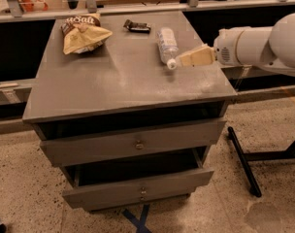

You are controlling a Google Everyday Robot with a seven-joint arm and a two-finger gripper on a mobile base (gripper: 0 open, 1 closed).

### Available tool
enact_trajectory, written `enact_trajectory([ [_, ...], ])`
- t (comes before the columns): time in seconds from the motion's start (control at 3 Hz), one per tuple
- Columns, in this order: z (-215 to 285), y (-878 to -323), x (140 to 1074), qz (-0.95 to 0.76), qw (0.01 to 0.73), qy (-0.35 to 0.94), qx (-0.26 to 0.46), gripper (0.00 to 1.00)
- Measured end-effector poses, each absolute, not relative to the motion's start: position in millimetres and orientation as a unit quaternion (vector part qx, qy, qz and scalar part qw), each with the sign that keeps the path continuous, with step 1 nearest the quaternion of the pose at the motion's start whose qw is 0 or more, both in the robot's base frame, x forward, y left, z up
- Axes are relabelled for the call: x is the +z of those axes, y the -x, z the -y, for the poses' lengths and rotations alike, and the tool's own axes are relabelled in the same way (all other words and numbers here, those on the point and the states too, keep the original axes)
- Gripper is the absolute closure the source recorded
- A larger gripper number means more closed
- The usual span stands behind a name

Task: Move blue plastic bottle near brown chip bag

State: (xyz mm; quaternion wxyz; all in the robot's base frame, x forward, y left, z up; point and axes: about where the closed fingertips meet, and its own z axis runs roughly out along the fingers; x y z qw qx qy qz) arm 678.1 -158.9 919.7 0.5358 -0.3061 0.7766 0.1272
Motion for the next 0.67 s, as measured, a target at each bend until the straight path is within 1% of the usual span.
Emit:
enact_trajectory([
  [0.67, 131.4, -702.6, 896.8, -0.758, 0.578, 0.263, 0.147, 0.00],
])
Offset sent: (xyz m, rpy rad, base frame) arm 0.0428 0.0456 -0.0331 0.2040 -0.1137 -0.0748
